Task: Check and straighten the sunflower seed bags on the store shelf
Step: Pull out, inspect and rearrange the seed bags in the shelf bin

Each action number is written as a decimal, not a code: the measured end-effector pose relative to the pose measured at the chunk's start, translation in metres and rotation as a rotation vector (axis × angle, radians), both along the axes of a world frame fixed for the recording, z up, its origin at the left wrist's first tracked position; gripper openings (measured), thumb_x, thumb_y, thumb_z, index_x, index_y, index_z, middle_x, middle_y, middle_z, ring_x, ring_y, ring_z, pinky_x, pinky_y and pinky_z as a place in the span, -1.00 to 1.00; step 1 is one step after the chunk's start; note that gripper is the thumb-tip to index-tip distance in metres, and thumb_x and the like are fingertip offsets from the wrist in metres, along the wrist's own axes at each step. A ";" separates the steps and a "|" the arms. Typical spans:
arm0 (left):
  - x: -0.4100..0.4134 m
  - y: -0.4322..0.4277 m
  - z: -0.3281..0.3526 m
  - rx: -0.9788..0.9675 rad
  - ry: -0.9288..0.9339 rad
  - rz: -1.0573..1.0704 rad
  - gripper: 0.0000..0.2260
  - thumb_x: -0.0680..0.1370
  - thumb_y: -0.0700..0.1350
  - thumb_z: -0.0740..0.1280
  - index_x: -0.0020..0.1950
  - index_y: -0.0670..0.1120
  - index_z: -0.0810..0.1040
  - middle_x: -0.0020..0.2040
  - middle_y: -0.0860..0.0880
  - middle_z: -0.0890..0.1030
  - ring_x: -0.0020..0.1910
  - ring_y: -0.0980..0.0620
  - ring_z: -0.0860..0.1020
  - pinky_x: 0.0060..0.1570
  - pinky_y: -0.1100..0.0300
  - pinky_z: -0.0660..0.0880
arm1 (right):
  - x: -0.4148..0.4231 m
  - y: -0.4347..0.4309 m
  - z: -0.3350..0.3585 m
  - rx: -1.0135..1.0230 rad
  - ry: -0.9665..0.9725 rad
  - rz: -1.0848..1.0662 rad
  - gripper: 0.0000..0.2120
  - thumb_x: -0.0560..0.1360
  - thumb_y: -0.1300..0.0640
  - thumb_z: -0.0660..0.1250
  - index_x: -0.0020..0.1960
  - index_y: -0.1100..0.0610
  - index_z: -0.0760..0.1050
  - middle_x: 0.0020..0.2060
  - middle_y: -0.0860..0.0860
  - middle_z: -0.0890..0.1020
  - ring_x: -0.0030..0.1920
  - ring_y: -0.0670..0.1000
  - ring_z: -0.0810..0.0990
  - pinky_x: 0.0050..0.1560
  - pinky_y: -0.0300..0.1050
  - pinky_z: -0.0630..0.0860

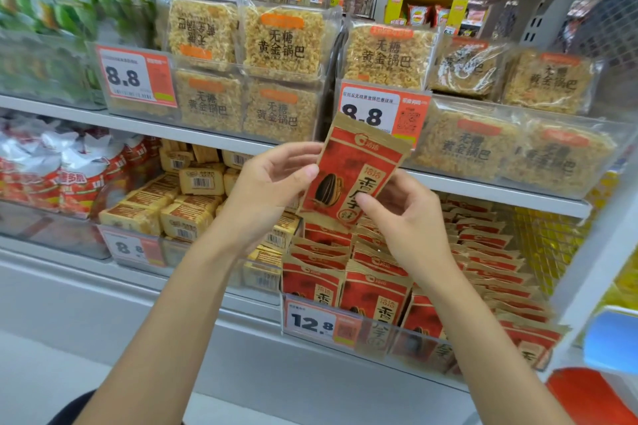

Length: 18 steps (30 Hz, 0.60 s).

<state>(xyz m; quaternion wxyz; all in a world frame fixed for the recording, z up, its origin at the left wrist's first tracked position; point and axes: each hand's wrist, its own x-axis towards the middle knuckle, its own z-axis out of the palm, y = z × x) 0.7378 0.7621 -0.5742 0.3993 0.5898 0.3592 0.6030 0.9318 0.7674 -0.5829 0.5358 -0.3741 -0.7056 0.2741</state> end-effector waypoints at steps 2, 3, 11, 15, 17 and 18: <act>0.000 0.003 -0.008 -0.064 0.007 0.006 -0.79 0.58 -0.24 0.33 0.16 0.00 0.60 0.07 -0.01 0.68 0.11 0.01 0.64 0.10 0.04 0.62 | 0.000 0.004 -0.007 -0.030 -0.075 -0.019 -0.70 0.52 0.22 0.41 0.23 0.04 0.57 0.05 -0.17 0.68 0.09 -0.22 0.62 0.14 -0.22 0.55; 0.001 0.004 -0.011 -0.097 0.017 0.006 -0.80 0.59 -0.24 0.33 0.14 0.01 0.60 0.06 -0.02 0.67 0.08 0.01 0.65 0.06 0.06 0.63 | 0.001 0.005 -0.009 -0.053 -0.124 -0.027 -0.71 0.52 0.20 0.41 0.22 0.00 0.57 0.05 -0.20 0.67 0.09 -0.26 0.60 0.14 -0.23 0.52; -0.012 0.011 -0.022 -0.127 0.393 0.118 -0.85 0.56 -0.21 0.39 0.06 0.01 0.65 -0.06 0.08 0.71 -0.07 0.21 0.65 -0.07 0.40 0.55 | -0.002 0.011 -0.014 -0.112 -0.172 -0.046 -0.71 0.55 0.03 0.36 0.24 -0.12 0.41 0.04 -0.21 0.62 0.00 -0.23 0.59 0.07 -0.27 0.53; -0.015 0.018 -0.022 -0.132 0.457 0.141 -0.79 0.55 -0.23 0.40 0.14 -0.03 0.66 -0.01 0.08 0.72 0.01 0.14 0.66 0.11 0.17 0.57 | -0.009 0.014 -0.014 0.063 -0.260 -0.106 -0.73 0.56 0.08 0.35 0.26 0.03 0.51 0.01 -0.18 0.65 0.03 -0.19 0.61 0.10 -0.10 0.57; -0.017 0.021 -0.022 -0.147 0.512 0.135 -0.79 0.55 -0.18 0.41 0.17 -0.01 0.66 -0.02 0.10 0.72 0.01 0.16 0.66 0.10 0.16 0.56 | -0.007 0.017 -0.013 0.066 -0.303 -0.121 -0.75 0.56 0.10 0.36 0.23 0.00 0.49 -0.03 -0.18 0.65 -0.05 -0.19 0.62 0.02 -0.09 0.58; -0.019 0.021 -0.022 -0.167 0.534 0.122 -0.78 0.55 -0.13 0.41 0.20 0.03 0.64 -0.03 0.11 0.72 0.01 0.19 0.65 0.07 0.19 0.54 | -0.006 0.018 -0.012 0.028 -0.346 -0.112 -0.73 0.56 0.09 0.36 0.23 -0.04 0.45 -0.04 -0.17 0.64 -0.12 -0.19 0.62 -0.05 -0.11 0.59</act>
